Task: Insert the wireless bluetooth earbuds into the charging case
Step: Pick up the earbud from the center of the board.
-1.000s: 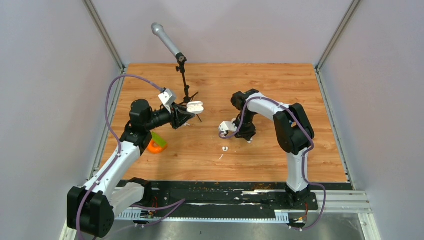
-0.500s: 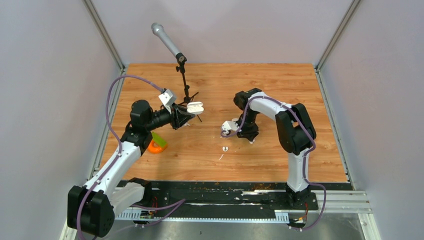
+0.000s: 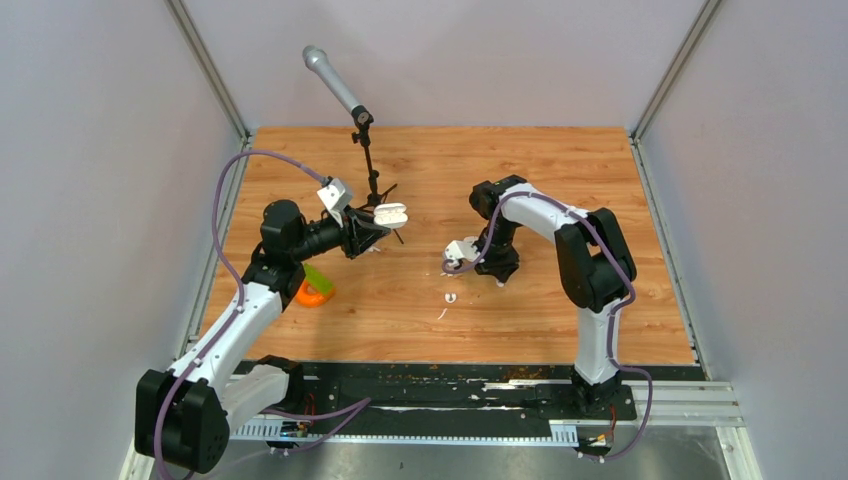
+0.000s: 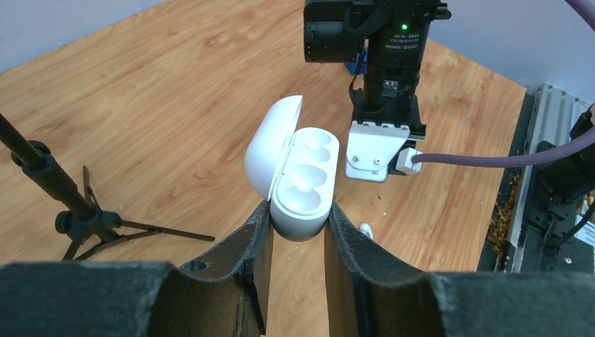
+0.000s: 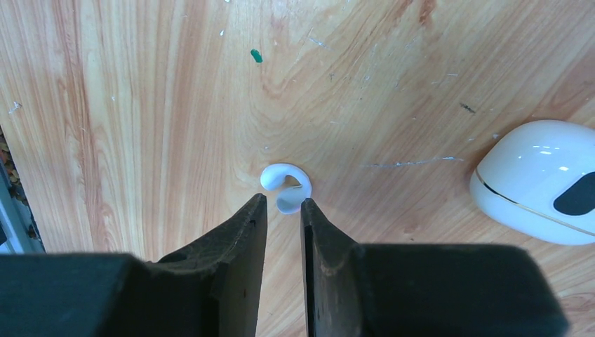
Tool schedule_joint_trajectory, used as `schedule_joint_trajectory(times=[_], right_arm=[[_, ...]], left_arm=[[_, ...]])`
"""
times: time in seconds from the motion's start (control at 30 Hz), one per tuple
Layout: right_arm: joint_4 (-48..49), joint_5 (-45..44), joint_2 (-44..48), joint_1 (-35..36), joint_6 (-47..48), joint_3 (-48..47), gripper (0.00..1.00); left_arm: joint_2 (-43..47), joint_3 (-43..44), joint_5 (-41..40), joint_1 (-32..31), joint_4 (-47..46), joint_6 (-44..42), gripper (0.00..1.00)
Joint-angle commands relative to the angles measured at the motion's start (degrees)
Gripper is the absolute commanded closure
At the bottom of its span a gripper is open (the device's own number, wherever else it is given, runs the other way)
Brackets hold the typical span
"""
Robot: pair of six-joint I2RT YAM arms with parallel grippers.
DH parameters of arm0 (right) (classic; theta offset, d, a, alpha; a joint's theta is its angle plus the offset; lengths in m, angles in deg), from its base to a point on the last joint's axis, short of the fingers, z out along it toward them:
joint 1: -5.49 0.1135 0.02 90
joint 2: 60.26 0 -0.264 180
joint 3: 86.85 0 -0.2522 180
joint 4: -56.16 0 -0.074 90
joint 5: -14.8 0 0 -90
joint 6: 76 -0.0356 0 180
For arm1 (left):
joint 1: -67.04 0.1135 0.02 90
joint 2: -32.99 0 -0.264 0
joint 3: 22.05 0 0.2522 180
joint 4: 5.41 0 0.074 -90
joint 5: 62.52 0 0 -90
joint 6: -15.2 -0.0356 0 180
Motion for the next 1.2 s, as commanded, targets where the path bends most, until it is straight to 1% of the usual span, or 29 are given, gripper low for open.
schedule_joint_trajectory(times=[0.0, 0.13, 0.33, 1.17], right_arm=[[-0.75, 1.93, 1.47, -0.21, 0.35, -2.02, 0.75], [-0.46, 0.81, -0.06, -0.2, 1.16, -3.19, 0.75], [-2.24, 1.35, -1.5, -0.15, 1.7, -6.12, 0.75], [-0.95, -0.19, -3.21, -0.07, 3.95, -3.84, 0.75]], left_arm=[[-0.08, 0.32, -0.27, 0.29, -2.61, 0.45, 1.0], [-0.07, 0.36, -0.28, 0.28, -2.21, 0.34, 1.0], [-0.12, 0.58, -0.36, 0.29, -1.73, -0.11, 1.0], [-1.64, 1.5, -0.62, 0.54, -0.85, -0.55, 1.0]])
